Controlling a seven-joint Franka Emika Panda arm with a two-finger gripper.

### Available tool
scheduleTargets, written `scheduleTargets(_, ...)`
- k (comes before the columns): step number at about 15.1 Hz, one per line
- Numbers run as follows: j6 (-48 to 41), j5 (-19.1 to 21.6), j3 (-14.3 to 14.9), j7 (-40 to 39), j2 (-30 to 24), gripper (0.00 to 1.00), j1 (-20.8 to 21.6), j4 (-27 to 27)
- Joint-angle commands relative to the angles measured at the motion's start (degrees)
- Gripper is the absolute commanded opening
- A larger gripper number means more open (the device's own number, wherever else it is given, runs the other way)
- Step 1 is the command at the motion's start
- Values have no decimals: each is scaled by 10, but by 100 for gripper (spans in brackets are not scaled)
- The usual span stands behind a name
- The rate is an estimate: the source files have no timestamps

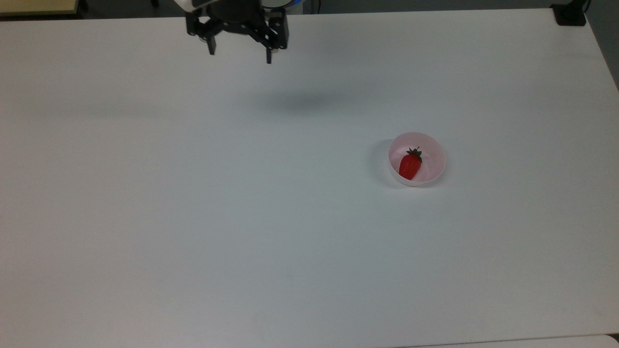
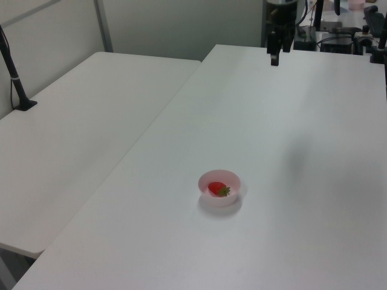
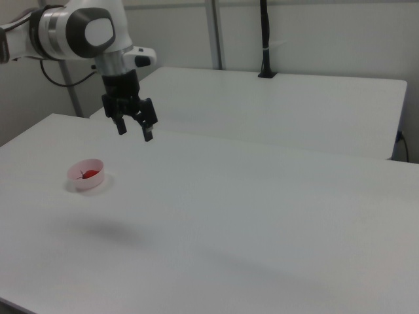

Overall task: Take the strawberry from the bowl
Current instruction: 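Move the gripper over the pink bowl and lower onto the strawberry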

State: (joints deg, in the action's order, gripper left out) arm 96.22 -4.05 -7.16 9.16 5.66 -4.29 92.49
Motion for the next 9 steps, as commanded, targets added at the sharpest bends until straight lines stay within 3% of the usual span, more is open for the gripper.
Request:
scheduleTargets(1, 13, 21, 0, 78, 36, 100, 53, -19)
scheduleTargets(6, 15, 31, 0, 207, 66, 100, 128, -24)
scheduleTargets(9, 83, 38, 0, 304, 101, 100, 167, -36)
